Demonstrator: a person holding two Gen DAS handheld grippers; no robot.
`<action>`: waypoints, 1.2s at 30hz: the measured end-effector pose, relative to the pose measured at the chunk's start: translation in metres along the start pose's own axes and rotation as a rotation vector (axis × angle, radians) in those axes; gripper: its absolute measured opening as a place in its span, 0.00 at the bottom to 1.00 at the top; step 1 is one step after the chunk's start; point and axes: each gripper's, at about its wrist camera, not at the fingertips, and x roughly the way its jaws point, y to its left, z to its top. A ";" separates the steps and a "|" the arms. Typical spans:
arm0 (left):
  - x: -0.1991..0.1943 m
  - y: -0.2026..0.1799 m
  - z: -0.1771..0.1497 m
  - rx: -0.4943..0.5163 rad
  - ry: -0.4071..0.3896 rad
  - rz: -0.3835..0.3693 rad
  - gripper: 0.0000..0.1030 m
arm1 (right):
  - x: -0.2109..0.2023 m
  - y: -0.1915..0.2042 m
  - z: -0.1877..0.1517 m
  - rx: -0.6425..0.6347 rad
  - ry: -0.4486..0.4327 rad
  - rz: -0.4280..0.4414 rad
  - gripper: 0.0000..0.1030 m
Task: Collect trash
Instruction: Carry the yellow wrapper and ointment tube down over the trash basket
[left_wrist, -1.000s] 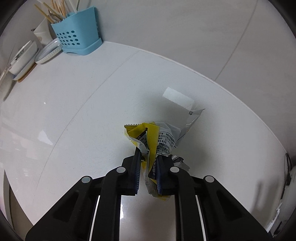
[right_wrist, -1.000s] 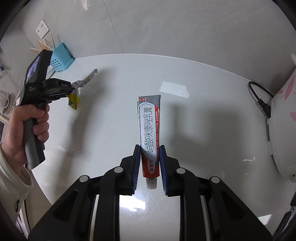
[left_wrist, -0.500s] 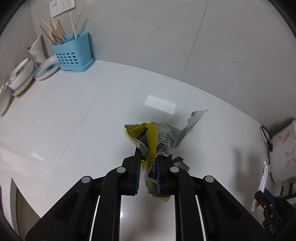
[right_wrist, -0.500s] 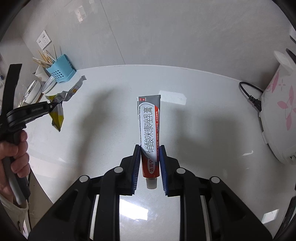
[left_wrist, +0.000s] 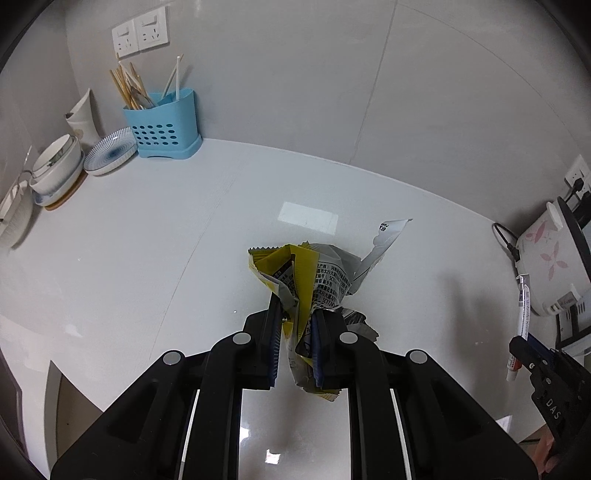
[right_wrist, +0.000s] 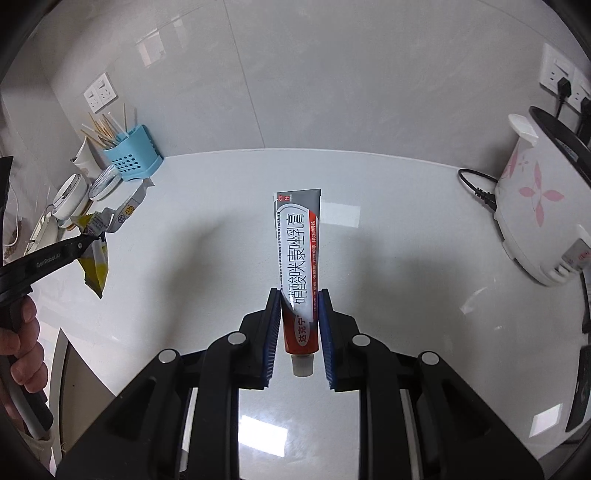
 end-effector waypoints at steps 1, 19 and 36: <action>-0.006 0.004 -0.004 0.006 -0.003 -0.011 0.12 | -0.004 0.005 -0.004 0.003 -0.004 -0.004 0.19; -0.088 0.073 -0.085 0.110 -0.047 -0.117 0.12 | -0.073 0.105 -0.100 0.056 -0.077 -0.055 0.19; -0.121 0.153 -0.222 0.145 0.013 -0.157 0.12 | -0.099 0.184 -0.223 0.046 -0.015 -0.049 0.19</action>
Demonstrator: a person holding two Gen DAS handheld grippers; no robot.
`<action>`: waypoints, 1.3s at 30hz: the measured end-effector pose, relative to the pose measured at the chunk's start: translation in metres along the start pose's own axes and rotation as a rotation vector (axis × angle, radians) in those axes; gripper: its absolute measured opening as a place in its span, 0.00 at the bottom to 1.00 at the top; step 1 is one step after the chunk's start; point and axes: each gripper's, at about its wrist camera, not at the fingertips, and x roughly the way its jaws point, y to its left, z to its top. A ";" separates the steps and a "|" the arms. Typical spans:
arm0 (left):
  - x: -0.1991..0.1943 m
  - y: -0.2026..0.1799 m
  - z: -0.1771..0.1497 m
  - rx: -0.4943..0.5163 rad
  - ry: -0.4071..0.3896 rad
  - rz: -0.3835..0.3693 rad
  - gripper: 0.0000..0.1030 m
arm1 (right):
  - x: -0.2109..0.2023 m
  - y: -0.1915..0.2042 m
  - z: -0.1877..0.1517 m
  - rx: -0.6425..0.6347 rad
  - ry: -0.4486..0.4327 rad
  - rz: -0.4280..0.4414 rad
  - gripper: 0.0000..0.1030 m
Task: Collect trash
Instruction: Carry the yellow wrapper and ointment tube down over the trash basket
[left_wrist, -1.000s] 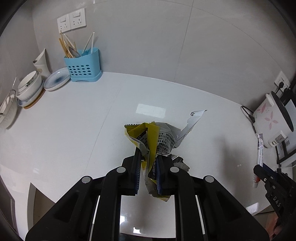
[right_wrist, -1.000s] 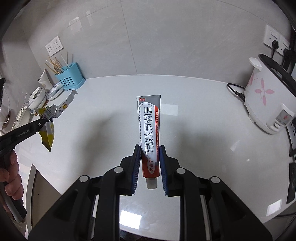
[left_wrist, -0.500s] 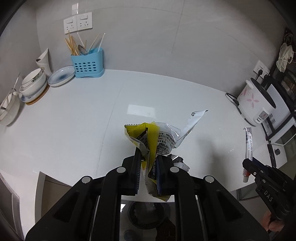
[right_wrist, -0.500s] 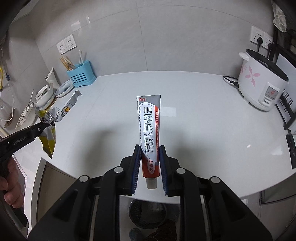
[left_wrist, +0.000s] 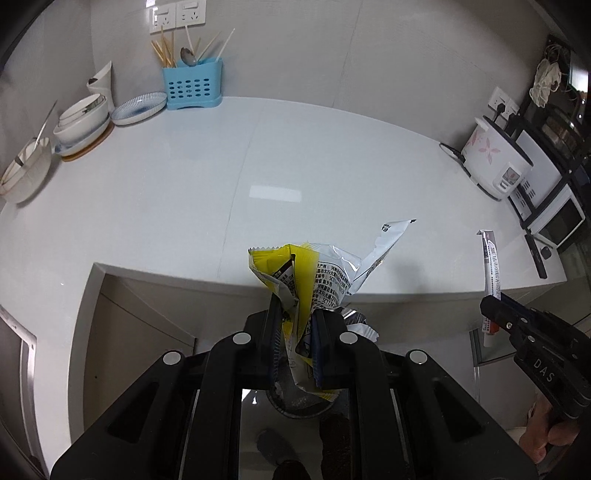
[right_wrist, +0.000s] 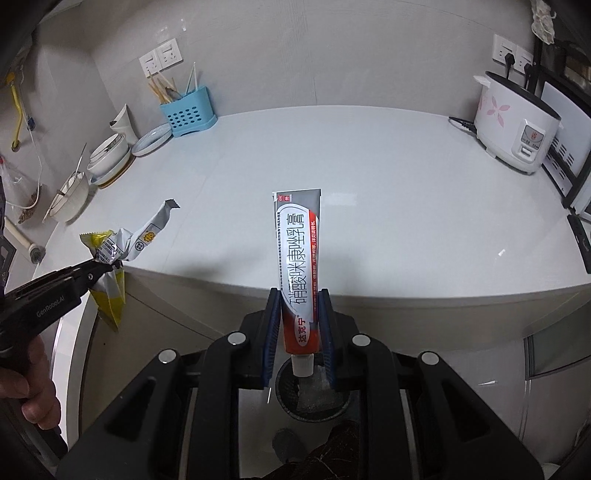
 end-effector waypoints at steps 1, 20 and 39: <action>0.003 0.003 -0.007 0.001 0.005 -0.002 0.12 | 0.000 0.003 -0.007 -0.008 0.010 0.000 0.19; 0.109 0.027 -0.111 -0.010 0.113 -0.019 0.12 | 0.087 0.003 -0.124 -0.023 0.196 0.003 0.19; 0.343 0.011 -0.262 -0.051 0.238 -0.029 0.12 | 0.322 -0.060 -0.255 -0.078 0.333 0.023 0.19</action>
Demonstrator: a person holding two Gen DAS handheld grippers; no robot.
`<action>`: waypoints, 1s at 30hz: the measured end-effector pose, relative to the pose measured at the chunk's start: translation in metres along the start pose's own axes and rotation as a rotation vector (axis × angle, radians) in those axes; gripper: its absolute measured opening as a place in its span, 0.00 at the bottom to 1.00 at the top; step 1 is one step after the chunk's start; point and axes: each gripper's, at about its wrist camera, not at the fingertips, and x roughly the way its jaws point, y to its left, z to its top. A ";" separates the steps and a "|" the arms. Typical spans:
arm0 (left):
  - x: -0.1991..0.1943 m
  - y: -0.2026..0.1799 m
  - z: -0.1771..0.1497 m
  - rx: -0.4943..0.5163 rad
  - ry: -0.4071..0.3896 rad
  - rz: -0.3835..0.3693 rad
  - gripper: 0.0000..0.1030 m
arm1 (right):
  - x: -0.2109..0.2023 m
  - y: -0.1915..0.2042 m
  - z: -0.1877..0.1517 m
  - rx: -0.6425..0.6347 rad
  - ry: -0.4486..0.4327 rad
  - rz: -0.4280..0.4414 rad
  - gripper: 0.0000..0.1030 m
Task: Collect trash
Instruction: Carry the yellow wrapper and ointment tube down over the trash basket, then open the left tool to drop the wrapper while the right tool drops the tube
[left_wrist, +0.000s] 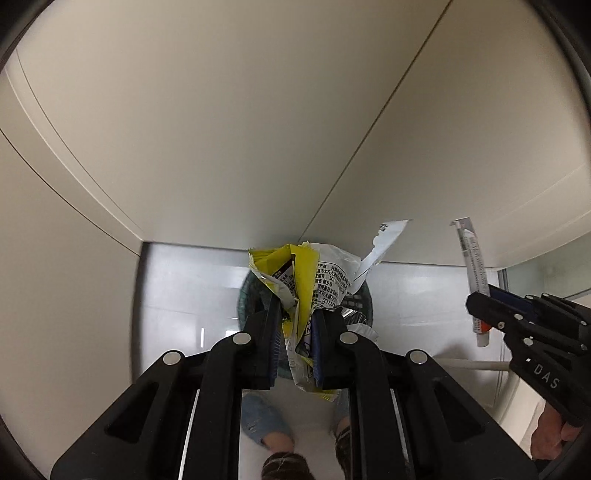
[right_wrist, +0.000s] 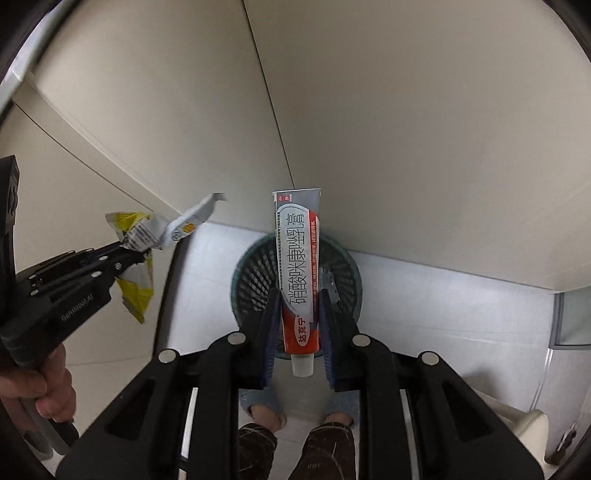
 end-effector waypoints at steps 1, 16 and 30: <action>0.017 0.000 -0.004 0.001 0.004 0.003 0.12 | 0.015 -0.003 -0.002 -0.004 0.006 0.004 0.19; 0.205 -0.012 -0.063 -0.019 0.126 0.019 0.13 | 0.145 -0.032 -0.029 -0.017 0.060 0.019 0.19; 0.203 -0.017 -0.058 -0.006 0.104 0.015 0.64 | 0.165 -0.029 -0.025 -0.005 0.068 0.032 0.19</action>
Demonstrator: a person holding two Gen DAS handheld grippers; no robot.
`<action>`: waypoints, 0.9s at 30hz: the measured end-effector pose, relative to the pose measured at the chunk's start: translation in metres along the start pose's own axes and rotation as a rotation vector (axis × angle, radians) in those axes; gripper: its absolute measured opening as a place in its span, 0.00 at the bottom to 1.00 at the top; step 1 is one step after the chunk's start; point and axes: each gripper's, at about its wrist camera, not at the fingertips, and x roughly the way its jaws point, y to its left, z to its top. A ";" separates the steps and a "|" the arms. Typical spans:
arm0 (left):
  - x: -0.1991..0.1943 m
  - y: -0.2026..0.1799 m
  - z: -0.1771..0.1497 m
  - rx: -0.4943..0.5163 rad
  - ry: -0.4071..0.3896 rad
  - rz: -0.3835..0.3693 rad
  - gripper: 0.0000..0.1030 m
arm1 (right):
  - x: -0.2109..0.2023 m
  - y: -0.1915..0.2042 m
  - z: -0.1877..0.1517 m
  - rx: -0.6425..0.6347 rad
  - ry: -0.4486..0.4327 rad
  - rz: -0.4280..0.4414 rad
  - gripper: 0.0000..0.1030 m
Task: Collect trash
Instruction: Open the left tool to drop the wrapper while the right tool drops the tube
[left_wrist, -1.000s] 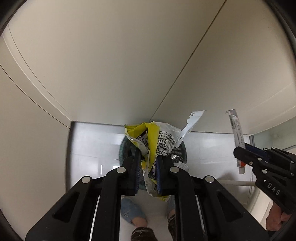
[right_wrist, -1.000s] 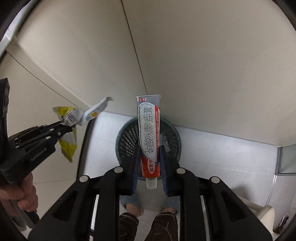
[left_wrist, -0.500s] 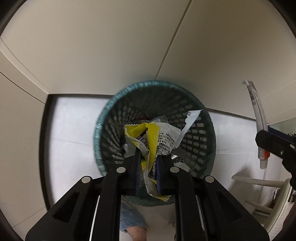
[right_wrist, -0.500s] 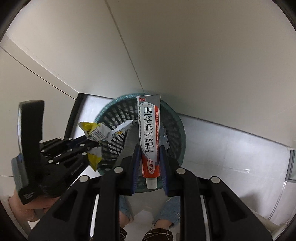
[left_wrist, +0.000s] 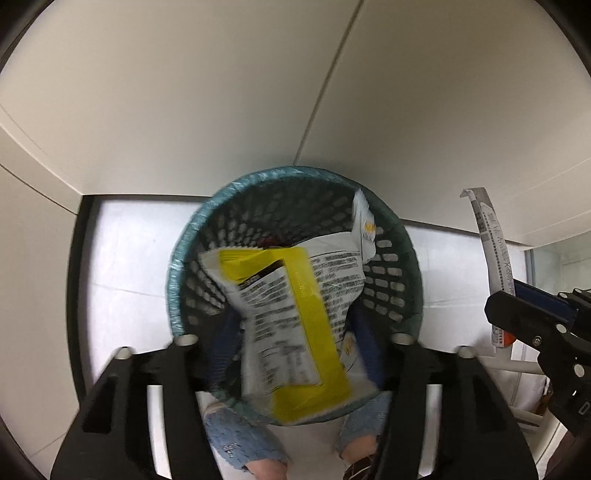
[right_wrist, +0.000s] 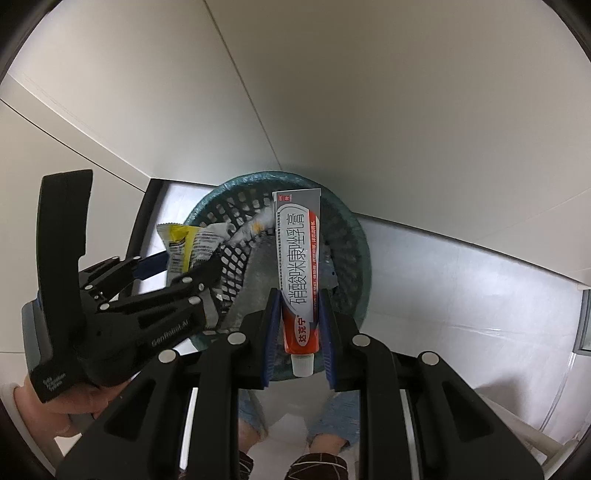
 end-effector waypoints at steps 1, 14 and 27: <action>-0.002 0.003 0.000 -0.002 -0.005 0.009 0.68 | 0.002 0.002 0.001 0.001 -0.002 0.004 0.19; -0.030 0.062 -0.016 -0.068 -0.033 0.095 0.94 | 0.058 0.016 0.002 0.041 0.026 0.022 0.19; -0.051 0.082 -0.024 -0.093 -0.020 0.124 0.94 | 0.049 0.025 0.004 0.069 -0.009 -0.029 0.63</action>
